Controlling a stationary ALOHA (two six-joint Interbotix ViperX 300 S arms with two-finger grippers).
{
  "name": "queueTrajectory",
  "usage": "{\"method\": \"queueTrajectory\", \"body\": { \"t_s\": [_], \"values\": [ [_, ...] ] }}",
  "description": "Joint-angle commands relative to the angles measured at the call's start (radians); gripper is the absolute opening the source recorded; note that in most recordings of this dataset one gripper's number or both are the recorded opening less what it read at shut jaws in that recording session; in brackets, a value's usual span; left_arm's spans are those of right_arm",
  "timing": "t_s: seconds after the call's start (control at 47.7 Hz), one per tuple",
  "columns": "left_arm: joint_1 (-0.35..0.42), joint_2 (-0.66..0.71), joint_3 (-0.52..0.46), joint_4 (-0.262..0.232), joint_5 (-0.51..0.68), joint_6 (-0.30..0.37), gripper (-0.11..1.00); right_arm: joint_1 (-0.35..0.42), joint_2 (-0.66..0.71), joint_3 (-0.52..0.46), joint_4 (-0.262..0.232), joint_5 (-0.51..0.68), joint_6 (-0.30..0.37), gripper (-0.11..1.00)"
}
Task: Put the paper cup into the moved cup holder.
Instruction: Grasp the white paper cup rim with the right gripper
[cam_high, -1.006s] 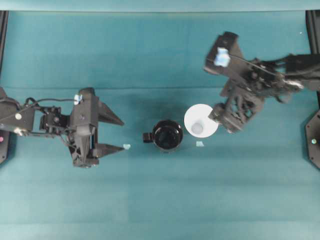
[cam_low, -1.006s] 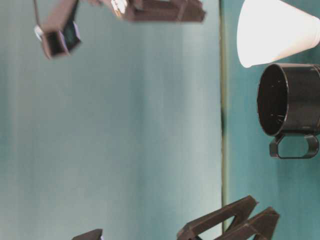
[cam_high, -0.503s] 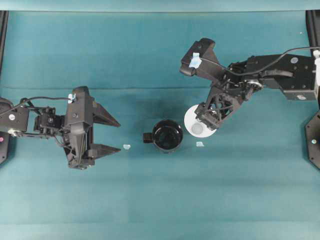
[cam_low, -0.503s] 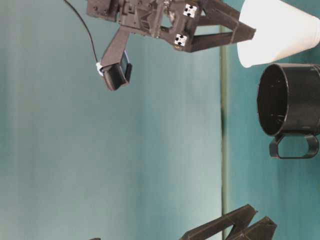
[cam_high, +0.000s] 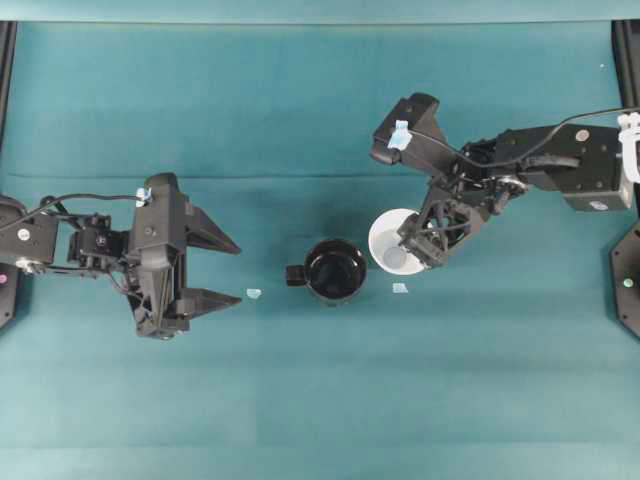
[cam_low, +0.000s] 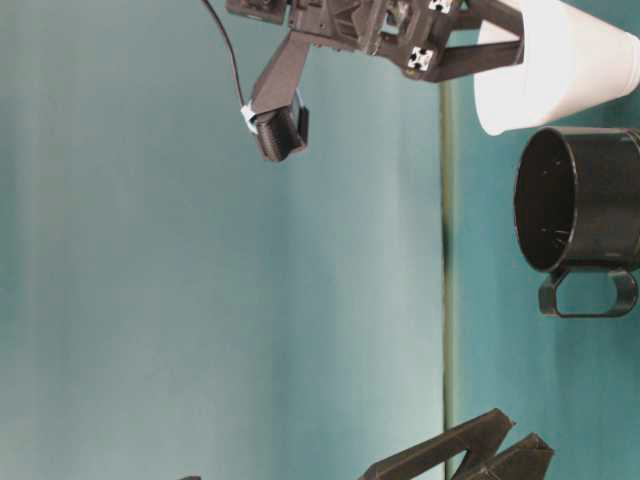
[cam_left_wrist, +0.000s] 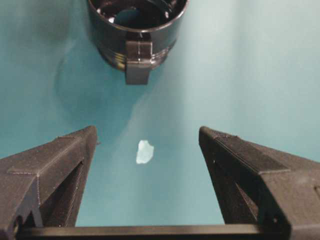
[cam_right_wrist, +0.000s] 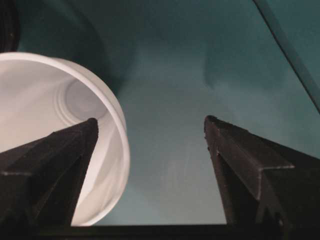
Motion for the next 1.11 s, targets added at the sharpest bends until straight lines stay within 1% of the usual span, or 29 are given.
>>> {"method": "queueTrajectory", "body": {
  "t_s": [0.0, 0.189, 0.251, 0.293, 0.335, 0.503, 0.566, 0.649, 0.733, 0.922, 1.006, 1.089],
  "values": [
    [-0.002, -0.011, -0.008, 0.002, -0.005, -0.002, 0.85, 0.003, -0.005, -0.011, 0.002, -0.006, 0.011, 0.84],
    [-0.002, -0.011, -0.008, 0.003, -0.006, -0.002, 0.85, 0.002, -0.003, -0.012, 0.002, -0.011, 0.012, 0.83],
    [-0.002, -0.011, -0.008, 0.002, -0.006, -0.002, 0.85, 0.002, -0.002, -0.015, 0.002, -0.017, 0.02, 0.8],
    [-0.002, -0.011, -0.008, 0.002, -0.006, -0.002, 0.85, 0.002, 0.0, -0.018, 0.002, -0.026, 0.028, 0.75],
    [-0.002, -0.011, -0.008, 0.002, -0.006, -0.002, 0.85, 0.002, 0.002, -0.023, 0.002, -0.037, 0.035, 0.67],
    [-0.002, -0.011, -0.008, 0.002, -0.006, -0.002, 0.85, 0.003, 0.003, -0.037, 0.003, -0.037, 0.044, 0.2],
    [-0.002, -0.011, -0.008, 0.002, -0.005, -0.002, 0.85, 0.003, -0.002, -0.037, 0.008, -0.018, 0.044, 0.08],
    [-0.002, -0.011, -0.008, 0.002, -0.006, -0.002, 0.85, 0.003, -0.025, -0.044, 0.017, 0.04, 0.043, -0.03],
    [-0.003, -0.011, -0.008, 0.002, -0.006, -0.002, 0.85, 0.002, -0.067, -0.063, 0.017, 0.104, 0.043, -0.08],
    [-0.002, -0.011, -0.008, 0.002, -0.005, -0.002, 0.85, -0.006, -0.164, -0.132, 0.017, 0.233, 0.044, -0.08],
    [-0.002, -0.011, -0.008, 0.002, -0.005, -0.002, 0.85, -0.003, -0.19, -0.176, 0.025, 0.261, 0.046, -0.08],
    [-0.002, -0.011, -0.008, 0.002, -0.005, -0.002, 0.85, 0.003, -0.195, -0.216, 0.038, 0.259, 0.046, -0.08]
  ]
}}
